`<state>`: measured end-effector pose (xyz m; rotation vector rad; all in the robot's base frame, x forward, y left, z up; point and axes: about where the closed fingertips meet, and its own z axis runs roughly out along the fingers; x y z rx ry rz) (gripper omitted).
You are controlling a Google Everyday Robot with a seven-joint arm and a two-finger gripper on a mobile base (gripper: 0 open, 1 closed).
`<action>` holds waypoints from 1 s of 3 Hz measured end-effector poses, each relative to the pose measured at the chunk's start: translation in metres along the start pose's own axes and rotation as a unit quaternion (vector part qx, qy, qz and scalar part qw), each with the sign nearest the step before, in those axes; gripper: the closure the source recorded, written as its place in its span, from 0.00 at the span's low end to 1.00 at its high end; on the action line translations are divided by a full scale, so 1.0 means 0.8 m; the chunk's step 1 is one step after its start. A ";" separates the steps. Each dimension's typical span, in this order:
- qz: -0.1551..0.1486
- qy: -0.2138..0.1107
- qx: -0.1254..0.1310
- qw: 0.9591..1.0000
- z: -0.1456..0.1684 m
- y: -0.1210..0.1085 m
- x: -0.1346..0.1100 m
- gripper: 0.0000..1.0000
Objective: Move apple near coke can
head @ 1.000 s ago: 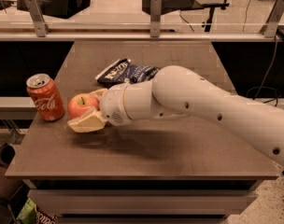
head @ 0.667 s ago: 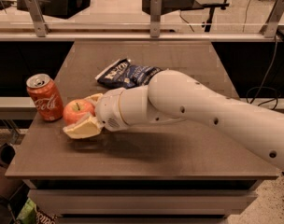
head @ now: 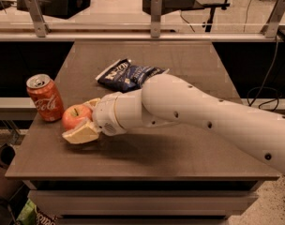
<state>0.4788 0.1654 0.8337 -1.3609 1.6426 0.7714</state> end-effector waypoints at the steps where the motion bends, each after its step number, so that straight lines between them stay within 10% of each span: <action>1: -0.001 0.000 -0.001 1.000 0.001 0.002 -0.001 0.59; 3: -0.004 0.001 -0.003 1.000 0.003 0.005 -0.004 0.14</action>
Offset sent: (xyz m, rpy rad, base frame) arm -0.0010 0.0013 0.0003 -0.0013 -0.0011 0.0026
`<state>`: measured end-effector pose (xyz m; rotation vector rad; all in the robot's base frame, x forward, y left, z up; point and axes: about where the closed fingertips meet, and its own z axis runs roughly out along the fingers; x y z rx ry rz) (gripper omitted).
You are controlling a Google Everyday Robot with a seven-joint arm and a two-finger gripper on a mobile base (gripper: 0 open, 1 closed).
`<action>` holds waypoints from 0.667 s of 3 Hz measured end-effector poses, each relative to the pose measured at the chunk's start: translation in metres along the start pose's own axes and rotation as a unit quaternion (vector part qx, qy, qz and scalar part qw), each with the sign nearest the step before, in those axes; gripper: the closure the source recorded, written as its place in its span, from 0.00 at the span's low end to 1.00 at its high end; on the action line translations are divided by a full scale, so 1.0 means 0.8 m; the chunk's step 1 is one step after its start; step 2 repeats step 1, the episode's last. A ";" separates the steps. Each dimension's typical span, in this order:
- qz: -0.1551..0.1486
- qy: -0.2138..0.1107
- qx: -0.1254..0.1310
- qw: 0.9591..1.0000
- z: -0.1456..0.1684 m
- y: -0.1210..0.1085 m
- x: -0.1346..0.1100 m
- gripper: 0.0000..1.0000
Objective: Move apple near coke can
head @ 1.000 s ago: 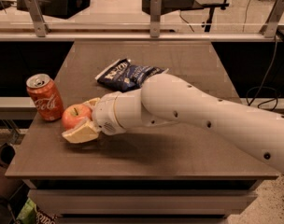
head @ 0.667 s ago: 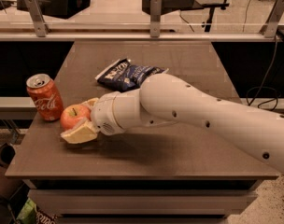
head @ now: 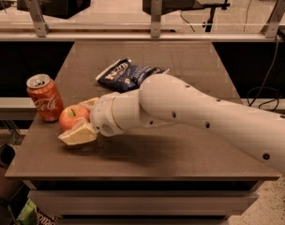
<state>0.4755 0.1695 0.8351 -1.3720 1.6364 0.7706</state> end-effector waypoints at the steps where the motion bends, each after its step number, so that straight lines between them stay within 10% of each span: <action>1: -0.001 0.000 -0.001 1.000 0.001 0.002 -0.001 0.00; 2: -0.001 0.000 -0.001 1.000 0.001 0.002 -0.001 0.00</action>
Offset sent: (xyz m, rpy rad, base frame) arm 0.0000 0.0000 0.0000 0.0000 0.0000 0.0000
